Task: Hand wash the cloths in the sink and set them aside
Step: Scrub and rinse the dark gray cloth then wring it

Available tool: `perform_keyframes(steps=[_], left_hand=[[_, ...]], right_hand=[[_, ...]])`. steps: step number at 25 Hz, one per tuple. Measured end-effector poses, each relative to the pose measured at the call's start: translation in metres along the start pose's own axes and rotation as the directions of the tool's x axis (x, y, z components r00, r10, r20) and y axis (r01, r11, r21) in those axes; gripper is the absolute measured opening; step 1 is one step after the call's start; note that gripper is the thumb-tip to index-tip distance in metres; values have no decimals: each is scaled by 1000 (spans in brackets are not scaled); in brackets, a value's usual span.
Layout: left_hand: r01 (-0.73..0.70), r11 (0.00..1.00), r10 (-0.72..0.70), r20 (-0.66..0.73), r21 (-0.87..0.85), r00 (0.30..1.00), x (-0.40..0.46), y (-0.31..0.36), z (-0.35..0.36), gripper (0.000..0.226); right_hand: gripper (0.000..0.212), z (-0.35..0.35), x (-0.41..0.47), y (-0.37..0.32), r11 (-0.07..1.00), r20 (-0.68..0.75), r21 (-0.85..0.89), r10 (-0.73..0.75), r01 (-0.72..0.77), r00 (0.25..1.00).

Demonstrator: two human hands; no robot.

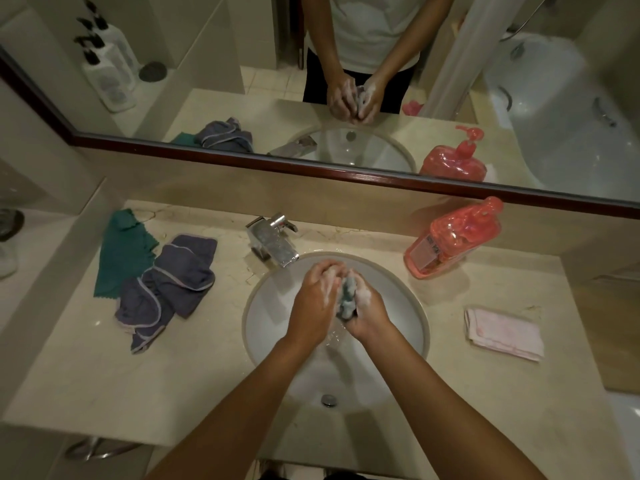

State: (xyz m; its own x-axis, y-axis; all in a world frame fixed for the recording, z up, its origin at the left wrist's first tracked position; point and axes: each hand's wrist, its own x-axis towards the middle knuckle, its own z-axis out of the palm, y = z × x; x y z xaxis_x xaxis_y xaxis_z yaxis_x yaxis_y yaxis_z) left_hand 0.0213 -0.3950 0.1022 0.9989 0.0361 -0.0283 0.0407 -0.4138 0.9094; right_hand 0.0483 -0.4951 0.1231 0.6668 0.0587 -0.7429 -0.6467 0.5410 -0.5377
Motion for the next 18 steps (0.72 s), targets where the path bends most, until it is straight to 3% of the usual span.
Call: perform_keyframes(steps=[2,4,6,8,11,14,16,18], left_hand=[[-122,989,115,88,80,989,-9,4,3,49],[-135,978,127,63,157,990,-7,10,6,57],[-90,980,106,-80,177,991,4,17,5,44],[-11,985,39,-162,171,986,14,26,0,26],[116,993,-116,-229,-16,967,28,31,-11,31],[138,966,-200,-291,-219,936,34,38,-16,38],[188,926,-286,-284,-327,915,38,41,-17,39],[290,864,-401,-215,-411,891,42,45,-19,38]], right_hand=[[36,5,3,-9,995,-28,101,28,-25,999],[41,10,4,-9,996,-49,75,48,-44,998],[40,15,-1,-6,997,-58,-78,-1,-4,998],[28,13,-4,-4,952,-20,-269,-161,150,987],[14,4,-8,-12,785,85,-449,-438,427,895],[20,-3,-9,-25,705,42,-481,-576,521,817],[11,-8,-10,-31,684,76,-483,-589,547,804],[26,-13,-14,-34,619,288,-518,-524,591,802]])
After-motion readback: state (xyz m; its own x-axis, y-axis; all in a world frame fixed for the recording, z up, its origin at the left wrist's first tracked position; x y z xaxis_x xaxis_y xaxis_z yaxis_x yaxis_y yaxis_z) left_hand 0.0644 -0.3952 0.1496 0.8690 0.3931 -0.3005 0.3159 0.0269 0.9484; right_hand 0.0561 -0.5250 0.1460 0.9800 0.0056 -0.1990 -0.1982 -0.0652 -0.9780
